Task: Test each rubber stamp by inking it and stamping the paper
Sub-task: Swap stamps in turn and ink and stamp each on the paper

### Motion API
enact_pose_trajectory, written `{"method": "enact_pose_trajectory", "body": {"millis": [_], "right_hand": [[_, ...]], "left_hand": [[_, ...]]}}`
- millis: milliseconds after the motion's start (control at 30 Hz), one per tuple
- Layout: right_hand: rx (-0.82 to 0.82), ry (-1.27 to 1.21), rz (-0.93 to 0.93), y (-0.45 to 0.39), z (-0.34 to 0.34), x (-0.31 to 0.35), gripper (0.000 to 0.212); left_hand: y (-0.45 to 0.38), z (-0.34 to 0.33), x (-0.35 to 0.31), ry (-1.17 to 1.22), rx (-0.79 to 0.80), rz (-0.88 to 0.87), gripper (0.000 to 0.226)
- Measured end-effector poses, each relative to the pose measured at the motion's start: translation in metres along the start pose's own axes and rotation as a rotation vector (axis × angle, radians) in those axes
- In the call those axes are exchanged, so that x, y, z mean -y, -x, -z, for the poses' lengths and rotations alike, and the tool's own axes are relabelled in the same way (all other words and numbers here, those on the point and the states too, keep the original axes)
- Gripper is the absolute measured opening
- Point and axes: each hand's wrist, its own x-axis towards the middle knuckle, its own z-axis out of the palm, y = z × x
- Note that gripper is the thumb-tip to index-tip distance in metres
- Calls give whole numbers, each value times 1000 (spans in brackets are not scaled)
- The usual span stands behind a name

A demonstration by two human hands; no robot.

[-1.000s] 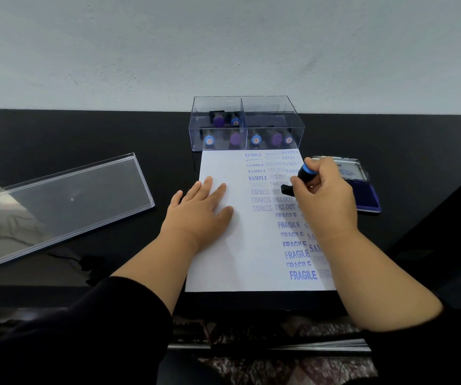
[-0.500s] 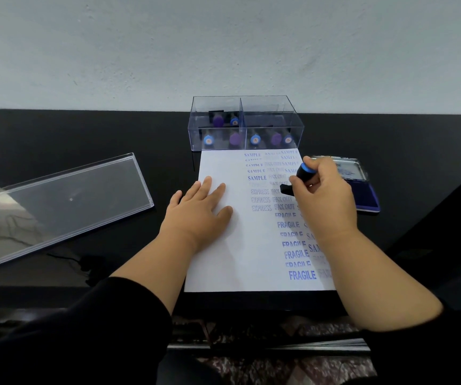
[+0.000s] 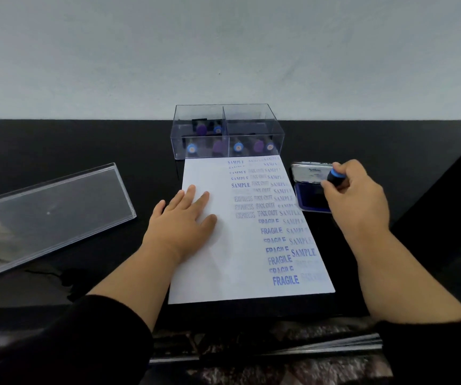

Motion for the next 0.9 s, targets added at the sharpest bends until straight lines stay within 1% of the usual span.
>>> {"method": "enact_pose_trajectory", "body": {"millis": [500, 900], "right_hand": [[108, 127, -21, 8, 9, 9, 21], [154, 186, -2, 27, 28, 6, 19]], "left_hand": [[4, 0, -1, -16, 2, -9, 56], [33, -4, -7, -57, 23, -14, 56]]}}
